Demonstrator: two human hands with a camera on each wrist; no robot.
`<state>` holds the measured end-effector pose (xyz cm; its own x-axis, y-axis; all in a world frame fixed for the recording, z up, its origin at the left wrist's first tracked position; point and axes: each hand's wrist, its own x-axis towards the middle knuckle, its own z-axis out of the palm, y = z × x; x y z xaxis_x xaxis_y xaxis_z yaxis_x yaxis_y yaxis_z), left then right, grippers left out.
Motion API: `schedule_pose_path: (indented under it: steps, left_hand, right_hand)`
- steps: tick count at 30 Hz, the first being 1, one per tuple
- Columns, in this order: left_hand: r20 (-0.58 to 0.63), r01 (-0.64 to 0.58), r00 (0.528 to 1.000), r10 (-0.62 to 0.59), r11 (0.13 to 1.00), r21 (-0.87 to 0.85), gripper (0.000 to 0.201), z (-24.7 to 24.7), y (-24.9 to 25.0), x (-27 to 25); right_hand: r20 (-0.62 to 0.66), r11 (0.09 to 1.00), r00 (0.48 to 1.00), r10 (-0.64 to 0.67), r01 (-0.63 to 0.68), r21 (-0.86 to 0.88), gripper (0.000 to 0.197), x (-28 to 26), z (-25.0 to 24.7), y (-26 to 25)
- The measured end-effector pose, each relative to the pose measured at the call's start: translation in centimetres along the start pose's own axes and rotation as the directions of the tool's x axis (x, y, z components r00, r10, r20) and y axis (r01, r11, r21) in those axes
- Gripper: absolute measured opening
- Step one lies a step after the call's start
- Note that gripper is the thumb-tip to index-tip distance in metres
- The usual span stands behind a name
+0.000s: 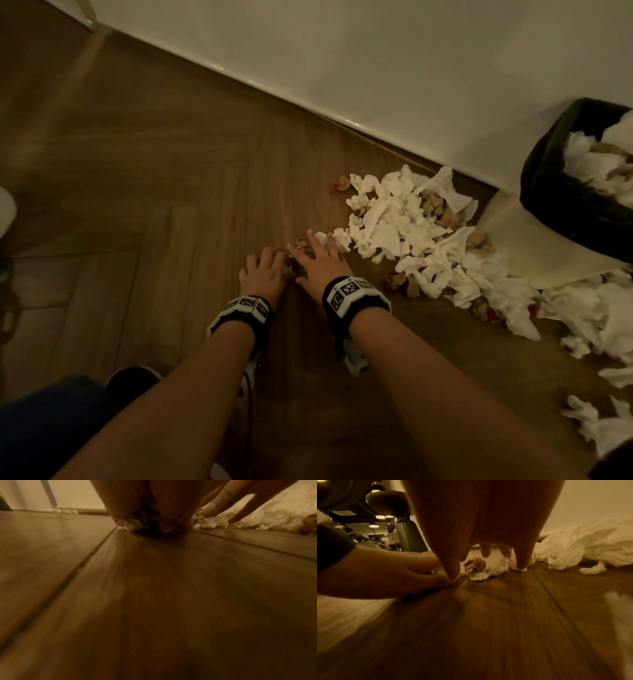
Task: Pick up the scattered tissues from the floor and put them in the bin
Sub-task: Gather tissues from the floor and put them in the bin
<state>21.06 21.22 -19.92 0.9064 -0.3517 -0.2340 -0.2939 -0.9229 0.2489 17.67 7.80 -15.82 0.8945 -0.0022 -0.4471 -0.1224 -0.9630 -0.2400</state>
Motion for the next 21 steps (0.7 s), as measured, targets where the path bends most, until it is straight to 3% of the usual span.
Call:
schedule_pose_path:
  steps: [4,8,12,17,21]
  left_hand:
    - [0.042,-0.006,0.999,0.004,0.999,0.047,0.036,-0.6,0.4,0.2]
    - [0.095,0.036,0.995,-0.031,0.998,-0.044,0.046,-1.9,0.6,0.7]
    - [0.097,0.050,0.994,-0.043,0.996,-0.076,0.038,-3.3,1.5,0.9]
    - [0.128,0.120,0.987,-0.095,0.973,-0.198,0.036,-5.0,3.8,0.9]
    - [0.102,0.080,0.993,-0.057,0.967,-0.243,0.030,-7.0,6.1,-0.1]
  right_hand:
    - [0.042,1.000,0.999,-0.012,0.011,0.015,0.056,0.2,-0.6,-0.3]
    - [-0.001,1.000,1.000,-0.024,0.024,-0.011,0.038,0.2,-1.5,-0.6]
    - [0.022,0.999,0.999,0.031,-0.030,-0.039,0.028,0.3,-2.0,-0.4]
    - [0.167,0.997,0.984,0.063,-0.053,-0.063,0.034,-0.3,-3.9,-0.1]
    - [0.103,0.997,0.993,0.051,-0.056,0.046,0.033,-2.8,-6.2,0.9]
